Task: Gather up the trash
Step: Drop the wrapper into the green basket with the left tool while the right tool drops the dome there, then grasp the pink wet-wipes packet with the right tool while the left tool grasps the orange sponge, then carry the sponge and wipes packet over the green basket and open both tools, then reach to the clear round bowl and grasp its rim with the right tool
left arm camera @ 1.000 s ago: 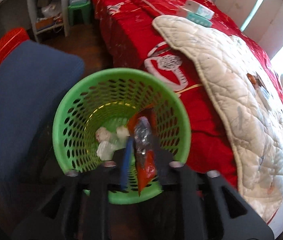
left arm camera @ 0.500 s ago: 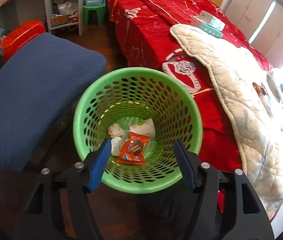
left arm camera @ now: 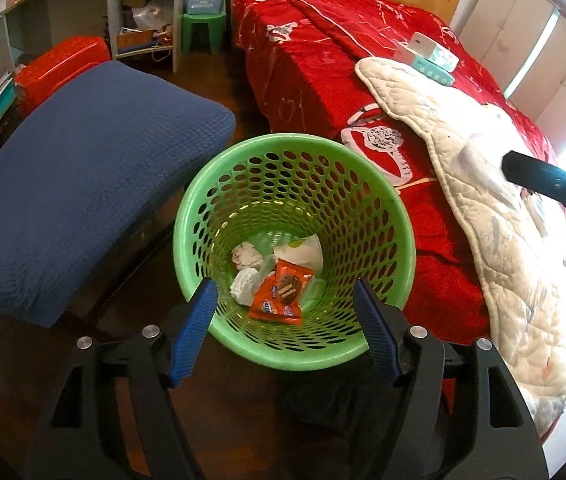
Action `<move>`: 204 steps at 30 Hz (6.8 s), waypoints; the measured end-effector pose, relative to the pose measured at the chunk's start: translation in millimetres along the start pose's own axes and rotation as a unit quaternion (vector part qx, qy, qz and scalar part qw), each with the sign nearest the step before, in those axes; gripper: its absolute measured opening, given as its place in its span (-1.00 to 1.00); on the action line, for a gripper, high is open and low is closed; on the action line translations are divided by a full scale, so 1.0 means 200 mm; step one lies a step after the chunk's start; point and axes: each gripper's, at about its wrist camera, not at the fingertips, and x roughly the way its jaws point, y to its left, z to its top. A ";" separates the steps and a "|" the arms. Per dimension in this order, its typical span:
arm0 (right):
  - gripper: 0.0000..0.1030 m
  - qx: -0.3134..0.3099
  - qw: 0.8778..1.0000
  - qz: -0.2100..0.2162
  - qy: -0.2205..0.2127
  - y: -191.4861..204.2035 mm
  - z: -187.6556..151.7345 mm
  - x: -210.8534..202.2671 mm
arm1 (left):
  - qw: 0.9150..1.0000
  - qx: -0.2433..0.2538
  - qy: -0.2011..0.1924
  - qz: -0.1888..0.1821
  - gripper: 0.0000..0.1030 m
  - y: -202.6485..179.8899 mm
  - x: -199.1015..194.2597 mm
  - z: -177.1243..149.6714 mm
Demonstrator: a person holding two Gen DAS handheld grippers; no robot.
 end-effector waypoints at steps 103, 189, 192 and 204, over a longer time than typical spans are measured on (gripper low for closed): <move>0.03 0.198 0.953 -0.224 -0.055 -2.00 -0.35 -0.91 | 0.948 0.270 0.073 -0.151 0.05 -2.13 0.85 0.57; 0.46 0.028 0.999 0.017 0.024 0.01 0.01 0.09 | 0.997 -0.068 -0.030 0.006 0.34 0.10 -0.10 0.02; 0.56 0.031 0.999 0.019 0.023 0.01 0.00 0.09 | 0.997 -0.070 -0.029 0.004 0.36 0.10 -0.09 0.02; 0.72 0.055 0.998 -0.040 -0.007 -0.25 -0.11 -0.17 | 0.999 -0.051 -0.013 -0.006 0.36 -0.02 -0.03 0.02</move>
